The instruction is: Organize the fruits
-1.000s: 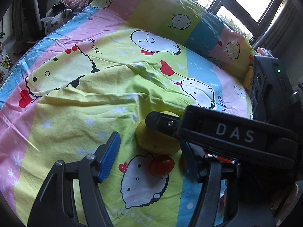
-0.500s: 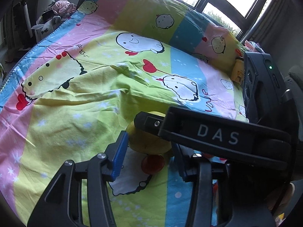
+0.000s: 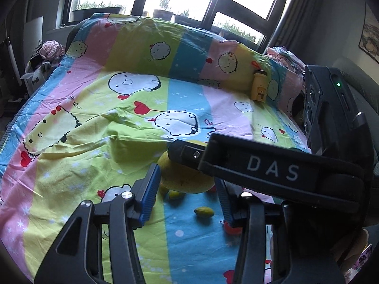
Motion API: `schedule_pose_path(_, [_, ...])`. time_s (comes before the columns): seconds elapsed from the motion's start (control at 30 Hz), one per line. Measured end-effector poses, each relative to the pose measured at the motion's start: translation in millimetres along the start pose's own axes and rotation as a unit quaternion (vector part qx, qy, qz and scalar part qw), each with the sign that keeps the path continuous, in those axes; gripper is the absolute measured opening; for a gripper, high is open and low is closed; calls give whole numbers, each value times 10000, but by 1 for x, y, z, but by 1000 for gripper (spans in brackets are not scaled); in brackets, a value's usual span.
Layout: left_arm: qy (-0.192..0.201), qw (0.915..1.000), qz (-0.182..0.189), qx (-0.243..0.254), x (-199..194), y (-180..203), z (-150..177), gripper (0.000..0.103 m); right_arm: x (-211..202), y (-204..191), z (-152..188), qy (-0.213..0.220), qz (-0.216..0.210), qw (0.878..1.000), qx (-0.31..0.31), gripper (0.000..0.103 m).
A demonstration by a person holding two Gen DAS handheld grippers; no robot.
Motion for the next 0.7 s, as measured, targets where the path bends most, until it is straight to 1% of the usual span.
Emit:
schedule_pose_path(0.17, [103, 9992, 155, 356, -9, 28, 1, 45, -30, 14, 5, 364, -63, 9991, 226, 63])
schedule_pose_path(0.3, [164, 9978, 338, 544, -13, 46, 2, 45, -51, 23, 8, 629, -11, 9974, 343, 63])
schedule_pose_path(0.47, [250, 9954, 459, 805, -18, 68, 4, 45, -72, 32, 12, 904, -27, 9947, 480, 63])
schedule_pose_path(0.53, [283, 9941, 549, 890, -19, 77, 5, 44, -80, 37, 14, 995, -6, 9937, 524, 60])
schedule_pose_path(0.6, [319, 9925, 769, 894, -21, 85, 4, 41, -90, 41, 15, 1111, -91, 9923, 535, 46])
schedule_pose_path(0.63, [338, 9915, 877, 901, -23, 90, 4, 39, -95, 42, 15, 1138, -260, 9917, 547, 46])
schedule_pose_path(0.67, [364, 9904, 906, 978, -24, 94, 3, 37, -98, 43, 15, 1137, -377, 9914, 527, 46])
schedule_pose_path(0.7, [414, 9890, 888, 1109, -23, 99, 4, 38, -100, 45, 15, 1138, -353, 9916, 494, 46])
Point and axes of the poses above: each gripper's, at about its wrist camera, not at the fingertips, and x roughly the way its jaws point, y to its right, z to its underside, the point moved 3 cm from there along x, roughly the way its jaws point, and after that the axes turned 4 degrees about x, right-handed, at the moved point
